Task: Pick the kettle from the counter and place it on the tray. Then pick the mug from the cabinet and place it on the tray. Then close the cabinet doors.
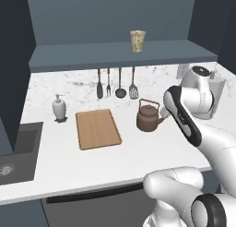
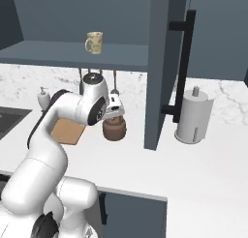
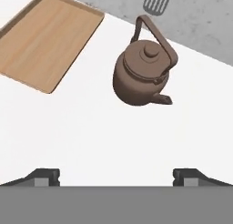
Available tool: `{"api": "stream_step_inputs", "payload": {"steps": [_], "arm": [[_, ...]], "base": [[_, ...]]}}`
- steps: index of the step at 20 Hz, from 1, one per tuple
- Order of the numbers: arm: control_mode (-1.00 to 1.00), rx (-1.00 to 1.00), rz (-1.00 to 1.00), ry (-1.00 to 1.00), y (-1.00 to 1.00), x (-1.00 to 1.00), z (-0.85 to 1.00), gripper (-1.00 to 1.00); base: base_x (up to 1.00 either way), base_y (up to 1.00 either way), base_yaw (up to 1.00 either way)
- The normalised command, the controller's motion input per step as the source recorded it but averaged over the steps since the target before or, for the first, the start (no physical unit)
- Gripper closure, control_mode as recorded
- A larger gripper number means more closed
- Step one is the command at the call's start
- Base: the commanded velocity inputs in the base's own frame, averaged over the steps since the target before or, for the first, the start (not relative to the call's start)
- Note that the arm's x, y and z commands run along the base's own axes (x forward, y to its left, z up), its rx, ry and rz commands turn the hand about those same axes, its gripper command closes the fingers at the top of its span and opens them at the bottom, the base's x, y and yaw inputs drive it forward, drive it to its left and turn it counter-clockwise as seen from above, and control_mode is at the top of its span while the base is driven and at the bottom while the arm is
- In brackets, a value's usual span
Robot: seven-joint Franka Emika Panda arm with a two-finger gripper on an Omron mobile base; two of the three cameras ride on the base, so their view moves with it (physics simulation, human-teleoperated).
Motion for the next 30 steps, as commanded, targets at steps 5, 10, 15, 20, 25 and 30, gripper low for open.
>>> {"api": "stream_step_inputs", "payload": {"steps": [5, 10, 15, 20, 25, 30], "arm": [[-1.00, 0.12, 0.14, -0.12, -0.05, 0.63, -0.02, -1.00], [-1.00, 0.15, 0.03, -0.03, 0.00, 0.60, -0.04, -1.00], [-1.00, 0.09, -0.03, 0.00, 0.00, 0.51, -0.08, -1.00], [-1.00, 0.01, -0.07, 0.01, -0.01, 0.19, -0.22, -1.00], [-1.00, 0.00, -0.03, 0.00, -0.02, 0.06, -0.29, -1.00], [-1.00, 0.00, 0.00, 0.00, -0.06, 0.19, -0.21, -1.00]], "base": [[0.00, 0.00, 0.00], [0.00, 0.00, 0.00], [0.00, 0.00, 0.00], [0.00, 0.00, 0.00], [0.00, 0.00, 0.00], [0.00, 0.00, 0.00]]}}
